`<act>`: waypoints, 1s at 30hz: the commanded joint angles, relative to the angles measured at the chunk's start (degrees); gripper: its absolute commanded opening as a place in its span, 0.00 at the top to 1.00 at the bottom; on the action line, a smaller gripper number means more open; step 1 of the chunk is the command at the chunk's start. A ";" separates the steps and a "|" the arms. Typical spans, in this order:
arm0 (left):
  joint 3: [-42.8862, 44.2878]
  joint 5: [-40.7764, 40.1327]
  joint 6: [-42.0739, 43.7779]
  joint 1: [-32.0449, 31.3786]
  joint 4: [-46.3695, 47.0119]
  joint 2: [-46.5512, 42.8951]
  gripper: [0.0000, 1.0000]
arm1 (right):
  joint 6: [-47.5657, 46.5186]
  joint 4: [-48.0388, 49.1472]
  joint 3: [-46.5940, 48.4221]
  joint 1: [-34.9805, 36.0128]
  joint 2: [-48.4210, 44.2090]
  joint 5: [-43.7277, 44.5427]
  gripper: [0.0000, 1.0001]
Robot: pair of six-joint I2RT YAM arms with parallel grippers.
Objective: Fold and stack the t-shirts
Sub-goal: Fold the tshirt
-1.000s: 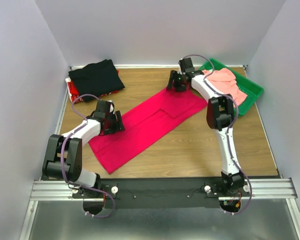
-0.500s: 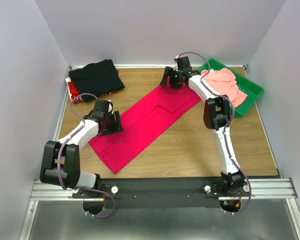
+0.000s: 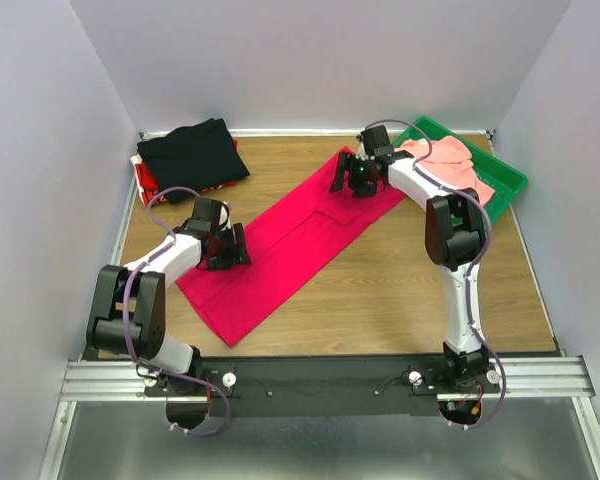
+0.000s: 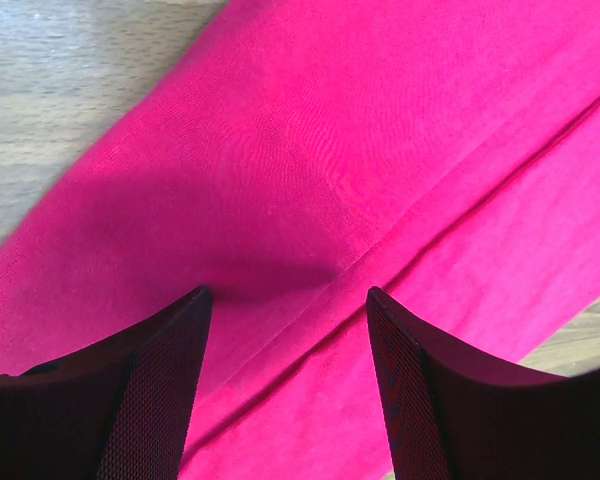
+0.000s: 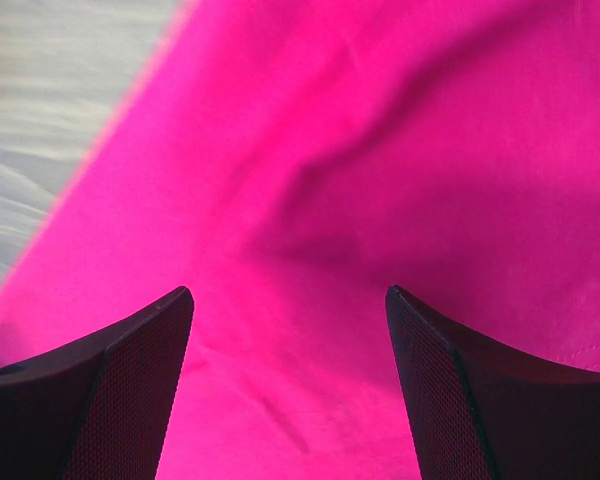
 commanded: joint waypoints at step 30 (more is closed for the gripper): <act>-2.85 26.24 0.19 -13.92 5.23 9.02 0.29 | 5.55 -0.57 36.34 2.97 31.74 -1.61 0.09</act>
